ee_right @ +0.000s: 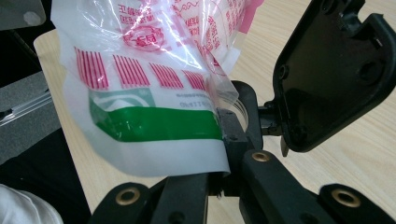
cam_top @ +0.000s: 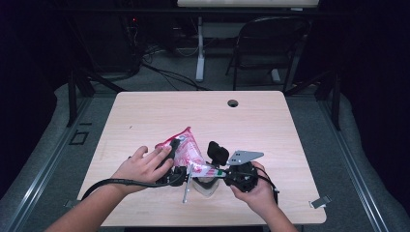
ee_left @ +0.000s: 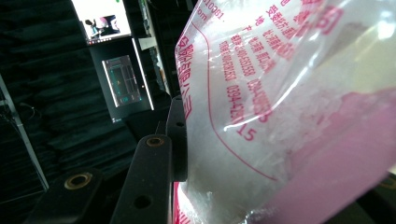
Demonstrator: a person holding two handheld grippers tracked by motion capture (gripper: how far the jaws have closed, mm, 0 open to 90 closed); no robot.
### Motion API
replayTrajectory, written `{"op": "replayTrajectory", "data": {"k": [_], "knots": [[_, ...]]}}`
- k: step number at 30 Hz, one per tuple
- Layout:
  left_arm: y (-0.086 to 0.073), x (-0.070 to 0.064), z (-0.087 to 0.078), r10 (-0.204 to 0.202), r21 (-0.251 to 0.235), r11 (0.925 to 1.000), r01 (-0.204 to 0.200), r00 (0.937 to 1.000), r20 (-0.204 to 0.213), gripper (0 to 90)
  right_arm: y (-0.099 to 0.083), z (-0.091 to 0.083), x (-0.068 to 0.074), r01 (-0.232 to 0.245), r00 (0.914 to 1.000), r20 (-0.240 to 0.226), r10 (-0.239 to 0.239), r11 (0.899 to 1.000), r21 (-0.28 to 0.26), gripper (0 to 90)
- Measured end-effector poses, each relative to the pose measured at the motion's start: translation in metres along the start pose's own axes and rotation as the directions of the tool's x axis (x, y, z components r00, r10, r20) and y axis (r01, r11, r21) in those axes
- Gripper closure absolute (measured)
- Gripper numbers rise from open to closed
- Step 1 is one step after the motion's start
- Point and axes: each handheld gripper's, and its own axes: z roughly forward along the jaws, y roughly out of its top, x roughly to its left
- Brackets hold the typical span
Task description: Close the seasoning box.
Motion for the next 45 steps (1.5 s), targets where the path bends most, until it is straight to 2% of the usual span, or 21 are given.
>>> {"op": "replayTrajectory", "data": {"k": [31, 35, 36, 39, 45], "knots": [[-0.0010, 0.0008, -0.0017, 0.033, 0.003, 0.9995, -0.033, 0.9994, -0.011, 70.7, -0.0002, 0.0050, -0.0030, -0.011, 0.9999, 0.003, 0.011, 1.000, 0.003, 90.0], [-0.0006, 0.0016, -0.0028, 0.051, 0.010, 0.9987, -0.050, 0.9985, -0.019, 70.7, -0.0002, 0.0056, -0.0034, -0.012, 0.9999, 0.003, 0.012, 1.000, 0.003, 90.0], [-0.0008, 0.0012, -0.0028, 0.043, 0.008, 0.9990, -0.043, 0.9989, -0.018, 70.7, -0.0002, 0.0057, -0.0035, -0.012, 0.9999, 0.003, 0.012, 1.000, 0.003, 90.0], [-0.0005, 0.0024, -0.0036, 0.065, 0.010, 0.9979, -0.065, 0.9974, -0.030, 70.7, -0.0003, 0.0064, -0.0041, -0.015, 0.9999, 0.002, 0.015, 1.000, 0.003, 90.0], [0.0008, 0.0025, -0.0051, 0.065, 0.012, 0.9979, -0.064, 0.9970, -0.042, 70.8, -0.0012, 0.0065, -0.0044, -0.017, 0.9998, 0.005, 0.017, 1.000, 0.000, 90.0]]}}
